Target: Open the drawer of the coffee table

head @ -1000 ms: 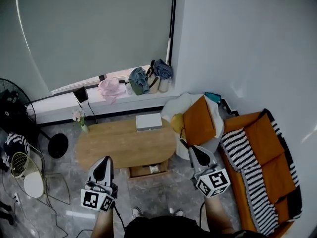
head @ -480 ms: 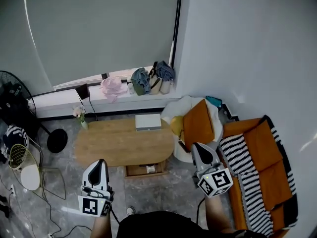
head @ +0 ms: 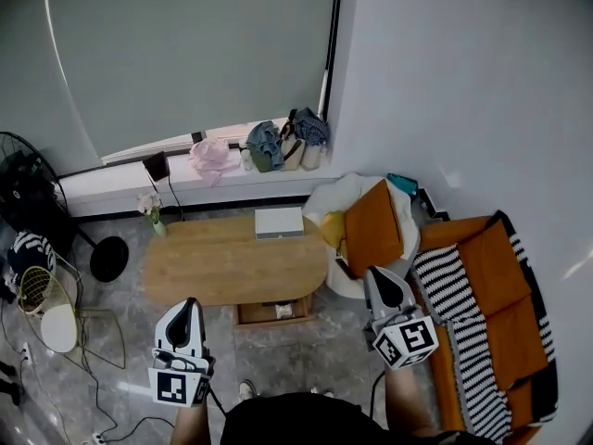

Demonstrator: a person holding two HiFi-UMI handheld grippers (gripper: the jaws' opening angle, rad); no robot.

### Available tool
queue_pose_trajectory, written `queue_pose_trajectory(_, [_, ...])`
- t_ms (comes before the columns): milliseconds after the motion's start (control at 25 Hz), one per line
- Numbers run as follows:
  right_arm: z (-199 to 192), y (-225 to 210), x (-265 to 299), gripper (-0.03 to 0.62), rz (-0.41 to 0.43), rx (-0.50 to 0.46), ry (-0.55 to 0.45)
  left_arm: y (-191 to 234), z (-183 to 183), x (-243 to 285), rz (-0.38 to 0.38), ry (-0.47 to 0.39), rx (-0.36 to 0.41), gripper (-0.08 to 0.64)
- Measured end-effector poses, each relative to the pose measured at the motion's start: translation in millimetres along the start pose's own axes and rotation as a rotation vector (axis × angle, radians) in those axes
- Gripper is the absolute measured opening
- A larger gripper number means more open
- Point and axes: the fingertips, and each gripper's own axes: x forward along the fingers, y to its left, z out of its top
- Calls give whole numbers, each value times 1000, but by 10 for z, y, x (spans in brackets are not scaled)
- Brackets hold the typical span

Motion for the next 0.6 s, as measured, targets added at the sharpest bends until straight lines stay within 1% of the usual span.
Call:
queue_pose_trajectory(160, [-68, 25, -32, 1, -5, -9, 7, -78, -104, -2, -23, 13, -2, 8])
queue_pose_trajectory(280, [-99, 93, -31, 0, -2, -32, 13, -125, -98, 1, -43, 19, 24, 8])
queue_pose_trajectory(440, [-114, 192, -6, 1, 8, -70, 32, -104, -231, -74, -42, 39, -10, 8])
queue_pose_trajectory(600, [-116, 218, 16, 0, 4, -71, 34, -64, -256, -70, -43, 35, -18, 8])
